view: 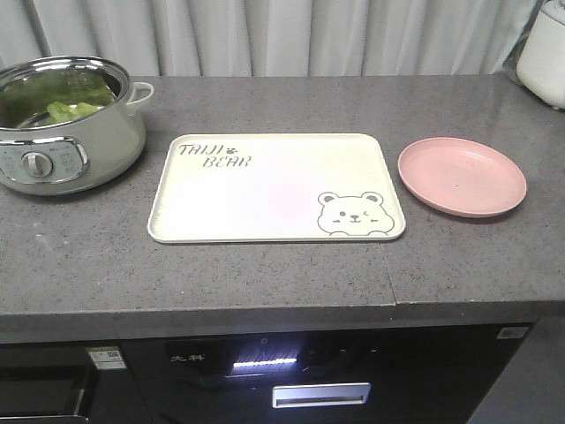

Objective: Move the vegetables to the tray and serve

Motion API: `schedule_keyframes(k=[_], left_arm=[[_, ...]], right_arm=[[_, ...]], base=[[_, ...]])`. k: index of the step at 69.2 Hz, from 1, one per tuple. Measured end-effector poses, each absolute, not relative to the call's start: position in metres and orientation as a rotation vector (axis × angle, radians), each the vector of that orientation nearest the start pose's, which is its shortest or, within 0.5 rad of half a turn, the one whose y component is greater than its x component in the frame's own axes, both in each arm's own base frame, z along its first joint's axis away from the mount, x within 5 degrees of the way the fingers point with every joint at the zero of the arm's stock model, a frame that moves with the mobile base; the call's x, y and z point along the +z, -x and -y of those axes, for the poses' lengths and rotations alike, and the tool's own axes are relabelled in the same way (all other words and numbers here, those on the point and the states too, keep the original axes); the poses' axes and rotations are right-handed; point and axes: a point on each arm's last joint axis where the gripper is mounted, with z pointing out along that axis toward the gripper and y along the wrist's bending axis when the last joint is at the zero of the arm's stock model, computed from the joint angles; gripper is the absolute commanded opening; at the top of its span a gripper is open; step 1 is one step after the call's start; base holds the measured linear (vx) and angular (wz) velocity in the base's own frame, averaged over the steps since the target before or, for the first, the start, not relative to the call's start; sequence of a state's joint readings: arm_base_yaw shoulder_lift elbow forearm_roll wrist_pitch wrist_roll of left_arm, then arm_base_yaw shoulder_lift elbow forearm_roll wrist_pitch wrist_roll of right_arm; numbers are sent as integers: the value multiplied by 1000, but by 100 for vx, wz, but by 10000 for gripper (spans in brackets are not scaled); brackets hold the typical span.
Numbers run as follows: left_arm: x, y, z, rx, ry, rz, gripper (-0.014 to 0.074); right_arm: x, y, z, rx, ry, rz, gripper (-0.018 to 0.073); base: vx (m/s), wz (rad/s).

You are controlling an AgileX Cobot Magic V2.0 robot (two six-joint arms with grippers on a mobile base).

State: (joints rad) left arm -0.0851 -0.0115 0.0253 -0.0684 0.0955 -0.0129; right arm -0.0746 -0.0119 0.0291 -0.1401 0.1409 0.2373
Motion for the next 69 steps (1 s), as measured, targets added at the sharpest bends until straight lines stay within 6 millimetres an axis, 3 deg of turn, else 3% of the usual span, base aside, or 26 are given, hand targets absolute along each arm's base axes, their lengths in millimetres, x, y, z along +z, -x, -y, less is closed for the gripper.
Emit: schedule_keyframes(k=[69], left_arm=[[197, -56, 5, -135, -8, -1594, -6]], right_arm=[[191, -56, 6, 2, -157, -1633, -3]], base=[[5, 0]])
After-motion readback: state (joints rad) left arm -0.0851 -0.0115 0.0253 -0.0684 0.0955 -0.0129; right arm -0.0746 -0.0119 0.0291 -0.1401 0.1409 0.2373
